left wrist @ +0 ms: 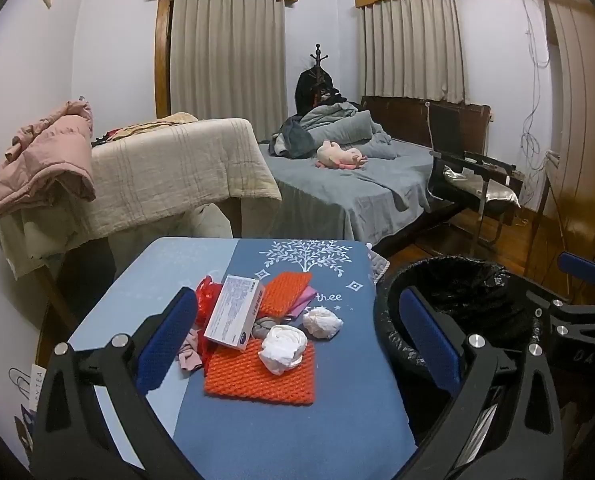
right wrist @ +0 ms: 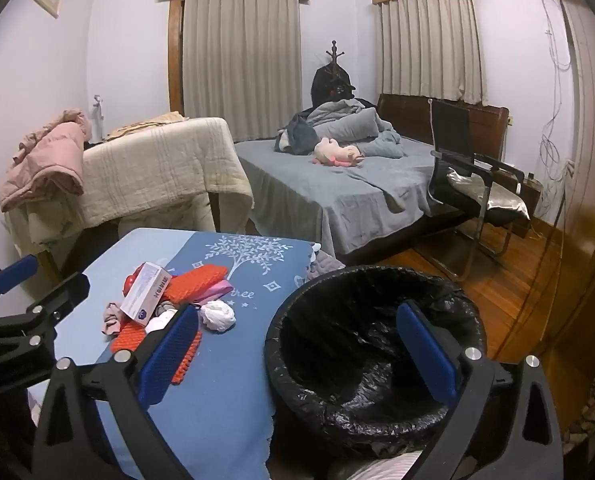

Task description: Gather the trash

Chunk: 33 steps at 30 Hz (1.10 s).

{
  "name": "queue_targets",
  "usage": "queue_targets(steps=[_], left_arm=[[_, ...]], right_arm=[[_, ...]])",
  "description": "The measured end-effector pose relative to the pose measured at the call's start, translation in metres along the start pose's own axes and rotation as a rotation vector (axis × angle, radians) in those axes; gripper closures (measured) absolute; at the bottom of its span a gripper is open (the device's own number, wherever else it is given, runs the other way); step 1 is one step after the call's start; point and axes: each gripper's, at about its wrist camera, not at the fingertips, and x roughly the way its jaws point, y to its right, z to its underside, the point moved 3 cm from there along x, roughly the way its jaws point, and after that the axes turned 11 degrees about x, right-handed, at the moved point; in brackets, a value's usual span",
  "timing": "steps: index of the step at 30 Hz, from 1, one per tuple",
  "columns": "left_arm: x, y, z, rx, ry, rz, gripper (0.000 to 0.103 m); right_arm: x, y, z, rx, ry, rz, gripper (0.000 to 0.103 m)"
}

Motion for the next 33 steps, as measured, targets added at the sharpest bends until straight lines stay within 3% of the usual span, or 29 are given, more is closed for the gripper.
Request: queue_targets(steps=[33], left_arm=[[0.003, -0.009, 0.002, -0.006, 0.002, 0.001, 0.005]], right_arm=[[0.002, -0.003, 0.002, -0.001, -0.003, 0.001, 0.006]])
